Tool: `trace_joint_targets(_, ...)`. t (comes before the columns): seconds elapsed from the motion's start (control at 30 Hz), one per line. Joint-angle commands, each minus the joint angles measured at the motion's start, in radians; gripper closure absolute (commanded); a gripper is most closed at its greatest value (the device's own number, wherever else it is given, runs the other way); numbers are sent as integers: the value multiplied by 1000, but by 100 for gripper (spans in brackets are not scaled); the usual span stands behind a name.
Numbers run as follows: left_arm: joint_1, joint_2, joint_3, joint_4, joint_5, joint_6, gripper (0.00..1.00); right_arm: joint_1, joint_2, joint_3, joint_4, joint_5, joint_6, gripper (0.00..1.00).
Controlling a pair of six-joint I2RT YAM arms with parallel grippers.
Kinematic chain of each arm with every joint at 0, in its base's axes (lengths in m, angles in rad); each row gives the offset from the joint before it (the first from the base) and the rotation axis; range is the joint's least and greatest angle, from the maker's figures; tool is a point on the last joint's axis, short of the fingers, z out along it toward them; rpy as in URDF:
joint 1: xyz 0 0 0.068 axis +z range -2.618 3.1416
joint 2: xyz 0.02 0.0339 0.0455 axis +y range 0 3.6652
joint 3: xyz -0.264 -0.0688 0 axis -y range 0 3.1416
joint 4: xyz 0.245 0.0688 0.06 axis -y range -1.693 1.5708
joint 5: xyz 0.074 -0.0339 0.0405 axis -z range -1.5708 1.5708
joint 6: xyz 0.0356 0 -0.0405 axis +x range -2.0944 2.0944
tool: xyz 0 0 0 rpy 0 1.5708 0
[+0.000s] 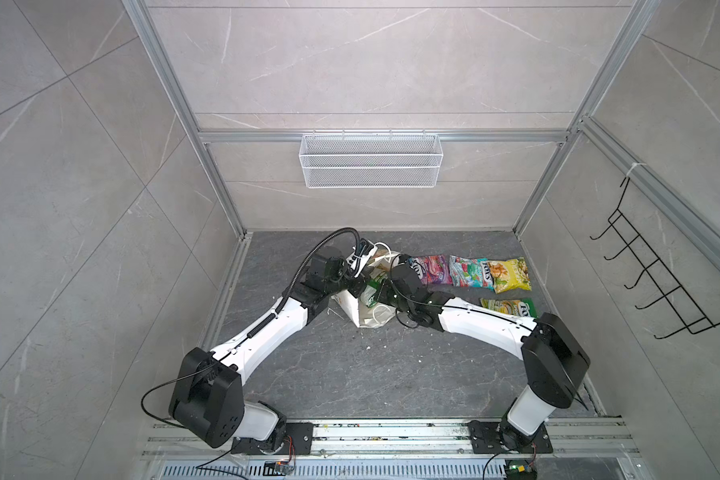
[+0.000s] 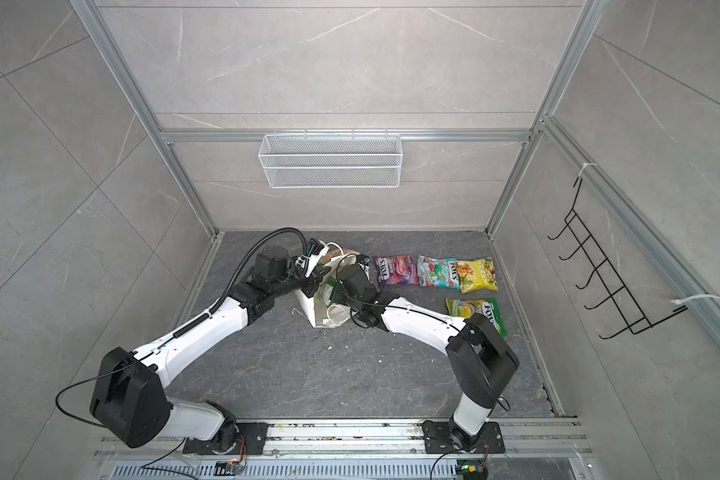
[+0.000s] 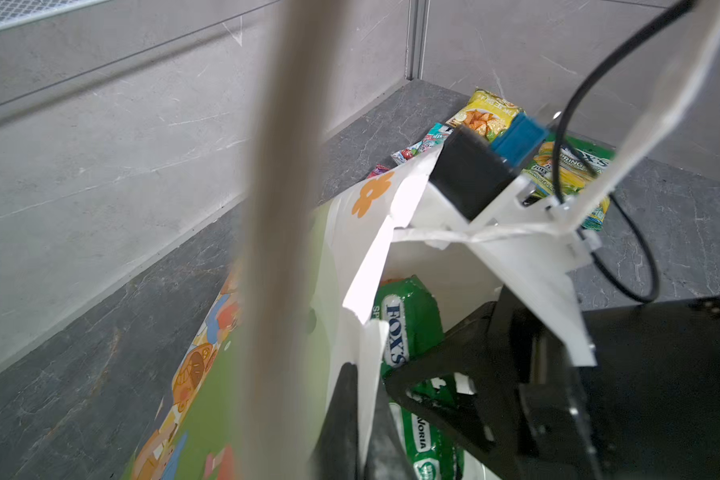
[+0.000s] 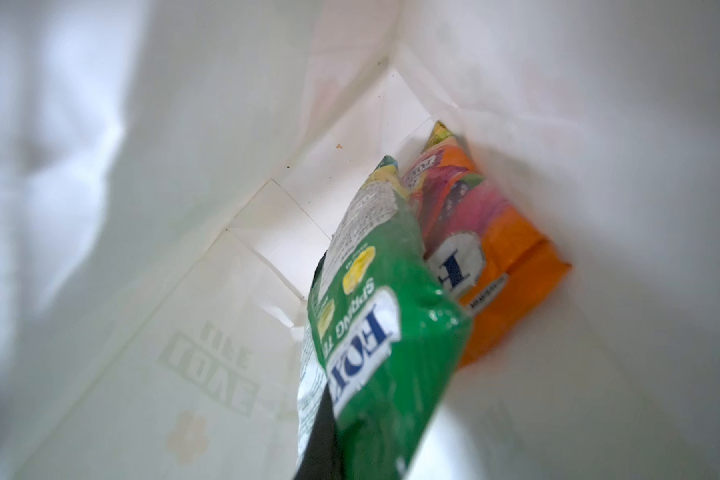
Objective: Take the snacks out of the paper bag
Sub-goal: 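Lift the green packet up out of the bag with the right gripper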
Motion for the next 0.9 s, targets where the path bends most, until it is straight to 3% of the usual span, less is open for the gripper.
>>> trace_joint_targets(0.0, 0, 2, 7, 51, -13, -11, 100, -17, -80, -6, -30, -25, -47, 100)
trace_joint_targets(0.33, 0, 8, 13, 45, -23, -19, 100, -27, -195, 9, -43, -155, -179, 100)
trace_joint_targets(0.67, 0, 9, 22, 48, -16, -25, 100, -35, -306, 53, -82, -181, -241, 100)
trace_joint_targets(0.87, 0, 14, 28, 49, -34, -40, 100, -38, -469, -14, -31, -229, -392, 100)
